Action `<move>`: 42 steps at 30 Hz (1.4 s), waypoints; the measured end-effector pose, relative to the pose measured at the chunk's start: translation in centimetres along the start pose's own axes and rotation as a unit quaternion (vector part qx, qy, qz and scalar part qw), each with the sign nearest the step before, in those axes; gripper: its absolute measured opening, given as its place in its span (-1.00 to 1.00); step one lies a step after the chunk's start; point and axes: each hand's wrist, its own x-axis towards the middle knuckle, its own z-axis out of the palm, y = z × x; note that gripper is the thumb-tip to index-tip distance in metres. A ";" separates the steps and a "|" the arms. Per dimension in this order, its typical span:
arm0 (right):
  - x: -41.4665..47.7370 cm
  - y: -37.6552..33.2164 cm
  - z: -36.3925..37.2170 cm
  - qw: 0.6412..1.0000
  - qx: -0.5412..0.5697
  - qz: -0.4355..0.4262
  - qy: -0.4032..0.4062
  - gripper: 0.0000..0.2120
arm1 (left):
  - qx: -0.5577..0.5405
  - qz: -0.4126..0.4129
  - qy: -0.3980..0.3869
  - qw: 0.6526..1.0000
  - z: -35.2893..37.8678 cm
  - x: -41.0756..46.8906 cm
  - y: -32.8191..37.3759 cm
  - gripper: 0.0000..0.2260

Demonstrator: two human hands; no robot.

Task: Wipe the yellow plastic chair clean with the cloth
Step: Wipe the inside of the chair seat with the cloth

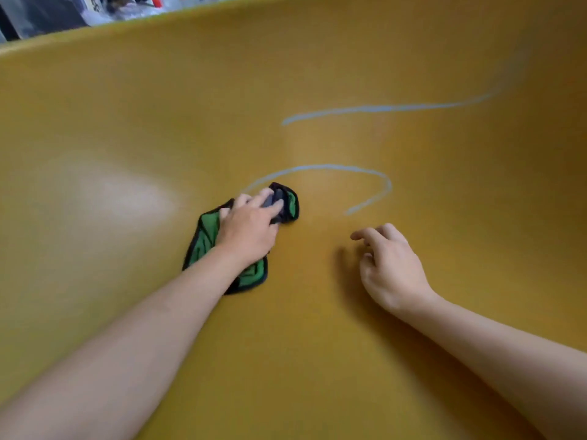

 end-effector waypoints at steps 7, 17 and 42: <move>-1.4 -1.2 -0.3 0.986 -0.125 -0.057 -0.089 -0.44 | -0.034 0.327 -0.109 0.938 -1.5 -9.0 4.2 -0.65; -2.1 -1.8 -0.2 0.972 -0.196 -0.097 -0.087 -0.60 | 0.043 0.087 -0.077 0.992 -1.7 -5.1 0.6 -0.62; 0.4 -4.7 3.0 0.986 -0.100 -0.098 -0.092 -0.50 | 0.113 -0.062 0.019 0.991 -3.9 2.0 -6.4 -0.59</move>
